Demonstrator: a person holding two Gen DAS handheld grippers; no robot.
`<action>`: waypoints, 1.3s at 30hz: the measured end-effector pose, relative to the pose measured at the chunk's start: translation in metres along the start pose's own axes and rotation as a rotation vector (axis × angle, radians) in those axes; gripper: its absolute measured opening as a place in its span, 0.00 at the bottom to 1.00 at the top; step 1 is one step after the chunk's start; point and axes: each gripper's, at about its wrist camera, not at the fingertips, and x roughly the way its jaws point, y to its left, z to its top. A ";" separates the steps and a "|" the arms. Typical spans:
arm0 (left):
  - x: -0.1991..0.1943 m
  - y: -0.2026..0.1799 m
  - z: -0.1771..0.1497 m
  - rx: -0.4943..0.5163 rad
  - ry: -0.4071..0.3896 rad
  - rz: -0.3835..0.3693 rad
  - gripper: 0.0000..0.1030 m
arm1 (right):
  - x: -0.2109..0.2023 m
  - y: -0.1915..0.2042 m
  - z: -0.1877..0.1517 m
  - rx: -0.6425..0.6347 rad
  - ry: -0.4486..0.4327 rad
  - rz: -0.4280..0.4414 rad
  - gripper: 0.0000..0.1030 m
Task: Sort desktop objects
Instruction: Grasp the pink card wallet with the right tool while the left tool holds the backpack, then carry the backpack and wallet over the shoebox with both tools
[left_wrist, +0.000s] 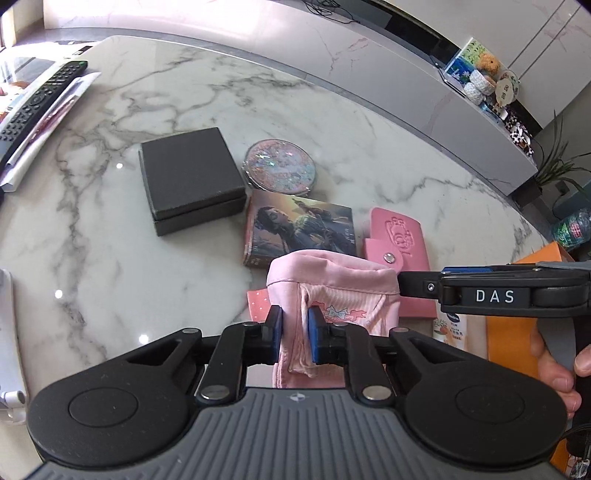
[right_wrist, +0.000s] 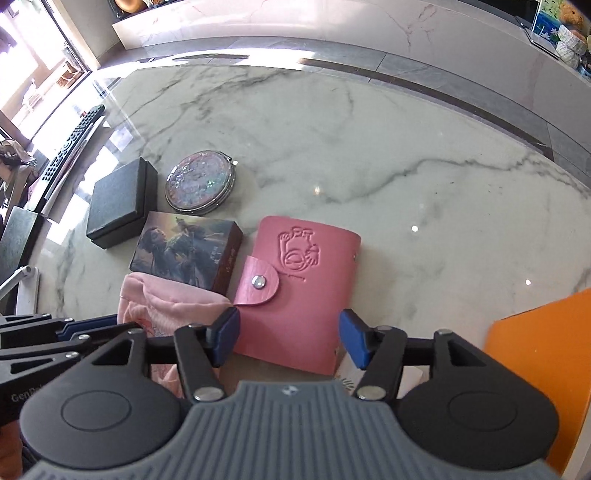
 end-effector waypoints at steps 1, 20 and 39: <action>-0.002 0.003 0.000 -0.005 -0.009 0.017 0.16 | 0.003 0.002 0.001 0.002 -0.001 -0.002 0.63; 0.010 0.011 0.002 -0.031 0.048 0.050 0.46 | 0.032 0.009 -0.006 -0.014 0.033 -0.077 0.78; -0.033 -0.006 -0.010 -0.029 -0.079 -0.085 0.14 | -0.087 0.000 -0.058 0.052 -0.175 0.075 0.77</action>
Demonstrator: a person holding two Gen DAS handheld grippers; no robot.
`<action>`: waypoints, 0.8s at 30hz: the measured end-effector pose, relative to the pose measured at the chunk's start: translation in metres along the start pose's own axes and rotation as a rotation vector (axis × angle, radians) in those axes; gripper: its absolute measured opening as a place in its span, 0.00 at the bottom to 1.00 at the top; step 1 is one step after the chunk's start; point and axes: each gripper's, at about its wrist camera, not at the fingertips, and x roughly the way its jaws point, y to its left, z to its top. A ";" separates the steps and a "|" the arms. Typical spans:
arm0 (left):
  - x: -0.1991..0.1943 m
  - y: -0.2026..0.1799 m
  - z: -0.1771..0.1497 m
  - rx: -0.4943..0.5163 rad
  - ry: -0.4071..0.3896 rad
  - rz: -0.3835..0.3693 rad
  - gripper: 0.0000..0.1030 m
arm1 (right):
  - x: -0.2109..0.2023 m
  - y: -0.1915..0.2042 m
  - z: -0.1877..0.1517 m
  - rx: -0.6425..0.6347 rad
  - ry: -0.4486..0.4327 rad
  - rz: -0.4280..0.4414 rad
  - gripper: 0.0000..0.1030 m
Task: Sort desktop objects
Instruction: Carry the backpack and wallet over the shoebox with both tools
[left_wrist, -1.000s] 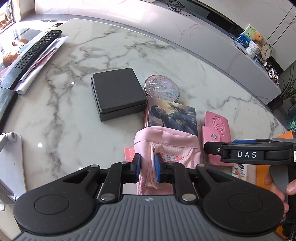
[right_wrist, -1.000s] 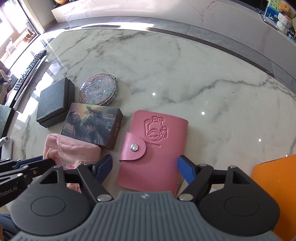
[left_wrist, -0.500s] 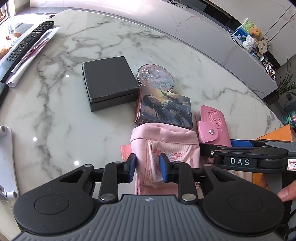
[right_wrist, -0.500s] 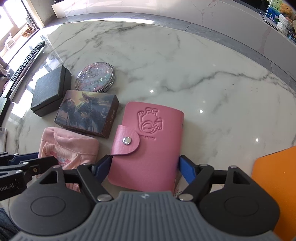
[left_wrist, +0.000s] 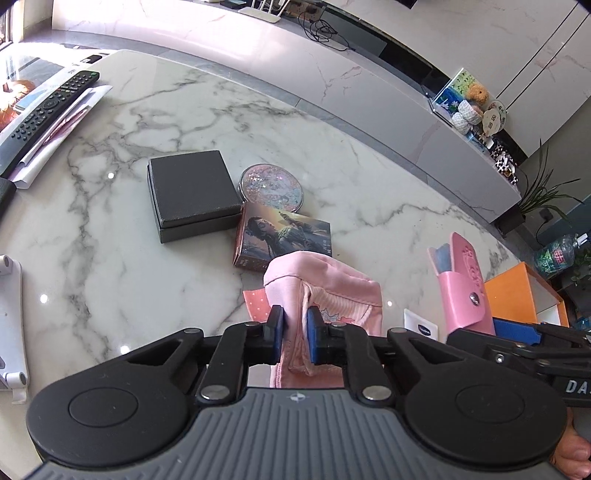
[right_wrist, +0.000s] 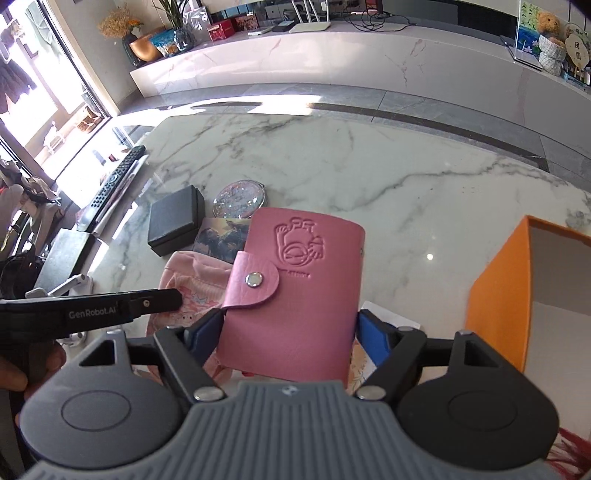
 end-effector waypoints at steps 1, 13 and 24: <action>-0.004 -0.003 0.000 0.001 -0.007 0.000 0.14 | -0.013 -0.003 -0.003 0.004 -0.021 0.009 0.77; -0.058 -0.091 0.005 0.129 -0.086 -0.121 0.14 | -0.132 -0.070 -0.039 0.104 -0.226 -0.047 0.77; -0.041 -0.229 -0.011 0.364 -0.058 -0.203 0.14 | -0.160 -0.138 -0.077 0.217 -0.291 -0.132 0.77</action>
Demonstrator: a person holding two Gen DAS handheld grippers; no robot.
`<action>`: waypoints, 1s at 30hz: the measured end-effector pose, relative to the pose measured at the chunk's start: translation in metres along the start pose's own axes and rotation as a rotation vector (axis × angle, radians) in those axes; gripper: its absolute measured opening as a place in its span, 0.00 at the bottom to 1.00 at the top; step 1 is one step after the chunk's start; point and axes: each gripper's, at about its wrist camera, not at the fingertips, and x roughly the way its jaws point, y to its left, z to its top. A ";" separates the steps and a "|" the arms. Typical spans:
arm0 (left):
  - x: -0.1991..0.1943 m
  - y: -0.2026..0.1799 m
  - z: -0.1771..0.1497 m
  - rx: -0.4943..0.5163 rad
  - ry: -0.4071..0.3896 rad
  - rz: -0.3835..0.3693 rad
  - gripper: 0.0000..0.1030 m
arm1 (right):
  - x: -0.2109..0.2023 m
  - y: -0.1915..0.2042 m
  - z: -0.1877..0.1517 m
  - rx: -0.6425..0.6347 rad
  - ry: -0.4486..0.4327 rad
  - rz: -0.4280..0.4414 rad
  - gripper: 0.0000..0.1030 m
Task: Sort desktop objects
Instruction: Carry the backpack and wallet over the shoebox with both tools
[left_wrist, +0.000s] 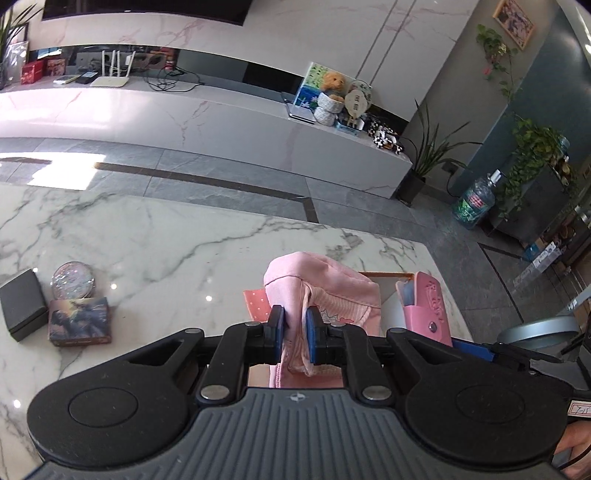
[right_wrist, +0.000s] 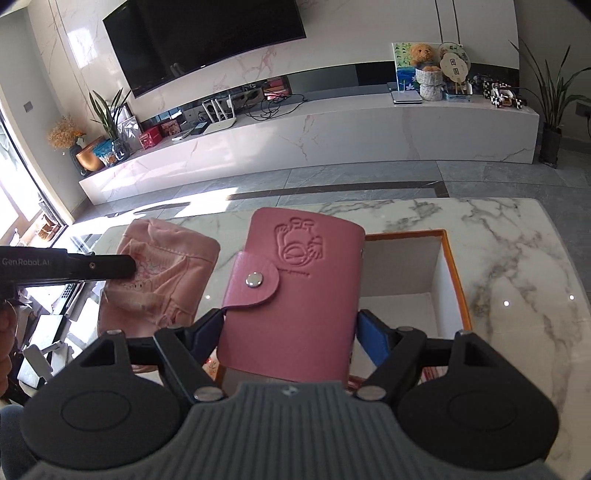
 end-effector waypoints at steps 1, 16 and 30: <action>0.008 -0.009 0.001 0.018 0.008 0.002 0.14 | 0.001 -0.007 -0.002 0.018 -0.001 0.002 0.77; 0.123 -0.061 -0.017 0.073 0.155 0.142 0.14 | 0.035 -0.067 -0.020 0.080 -0.027 -0.027 0.77; 0.146 -0.061 -0.024 0.091 0.167 0.219 0.19 | 0.049 -0.067 -0.034 0.042 0.007 -0.045 0.77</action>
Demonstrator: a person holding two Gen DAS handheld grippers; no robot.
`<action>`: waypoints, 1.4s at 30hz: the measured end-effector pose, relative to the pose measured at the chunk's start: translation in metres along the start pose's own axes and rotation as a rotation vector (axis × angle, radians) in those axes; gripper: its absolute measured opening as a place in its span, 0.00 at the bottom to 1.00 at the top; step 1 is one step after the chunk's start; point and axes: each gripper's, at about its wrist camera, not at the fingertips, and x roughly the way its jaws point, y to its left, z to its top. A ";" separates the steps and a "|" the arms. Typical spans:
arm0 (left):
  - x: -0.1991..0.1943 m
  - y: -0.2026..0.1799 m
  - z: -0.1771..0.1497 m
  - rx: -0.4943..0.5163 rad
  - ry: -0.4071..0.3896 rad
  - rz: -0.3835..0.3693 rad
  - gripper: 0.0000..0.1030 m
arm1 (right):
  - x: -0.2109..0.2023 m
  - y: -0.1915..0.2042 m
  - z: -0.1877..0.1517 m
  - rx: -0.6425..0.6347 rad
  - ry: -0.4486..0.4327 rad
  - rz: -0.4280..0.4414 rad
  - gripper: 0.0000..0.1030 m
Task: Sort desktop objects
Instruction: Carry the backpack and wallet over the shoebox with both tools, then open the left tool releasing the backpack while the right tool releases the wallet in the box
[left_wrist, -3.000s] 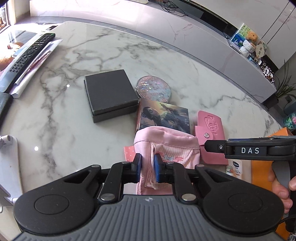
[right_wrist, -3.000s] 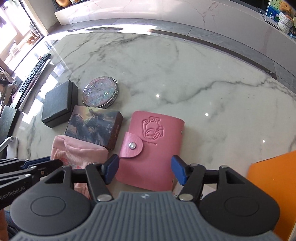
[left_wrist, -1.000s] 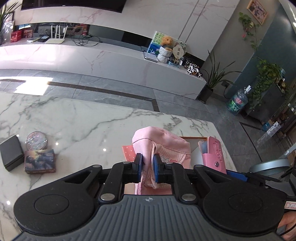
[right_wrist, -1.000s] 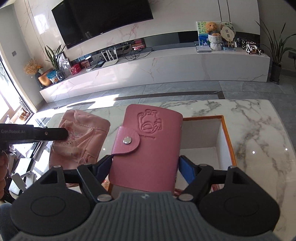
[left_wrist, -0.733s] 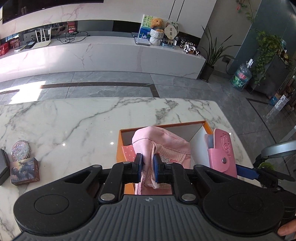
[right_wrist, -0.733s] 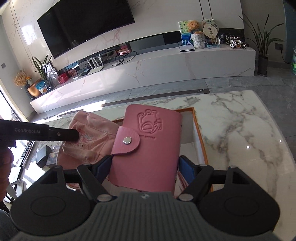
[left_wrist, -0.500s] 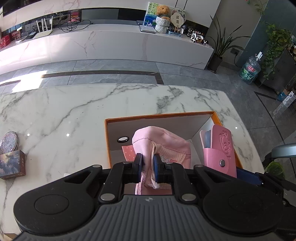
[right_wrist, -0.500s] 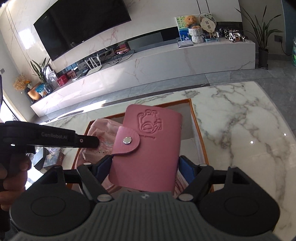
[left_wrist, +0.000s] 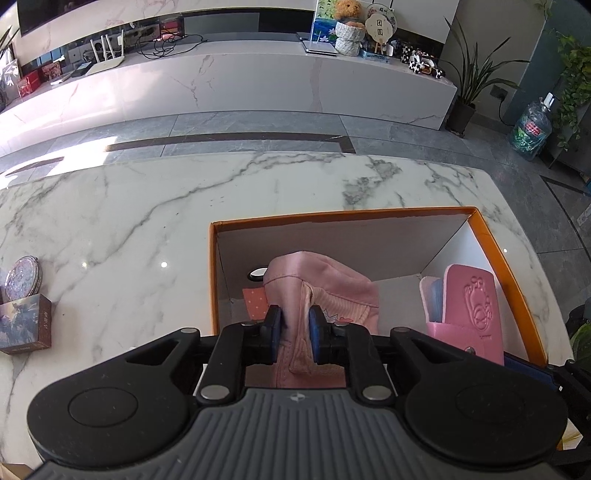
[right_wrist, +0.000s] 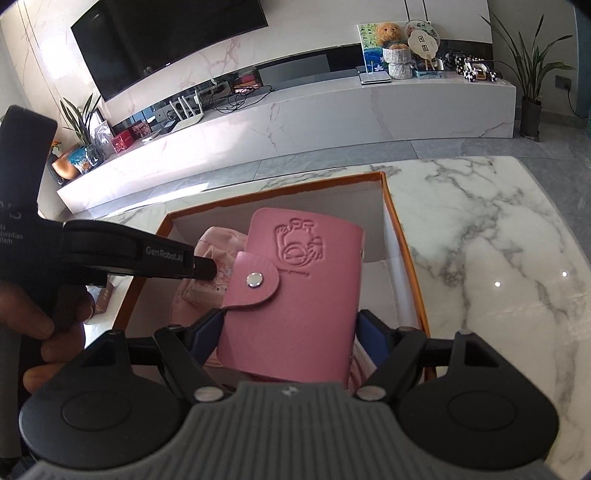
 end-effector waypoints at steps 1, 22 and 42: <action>0.000 0.001 0.001 0.001 0.003 -0.007 0.19 | 0.000 0.001 -0.001 -0.008 0.000 -0.003 0.77; -0.062 0.067 -0.005 -0.119 -0.097 -0.127 0.23 | 0.036 0.044 0.011 -0.110 0.126 0.017 0.77; -0.030 0.115 -0.038 -0.231 0.029 -0.167 0.23 | 0.077 0.060 0.033 -0.083 0.262 0.069 0.80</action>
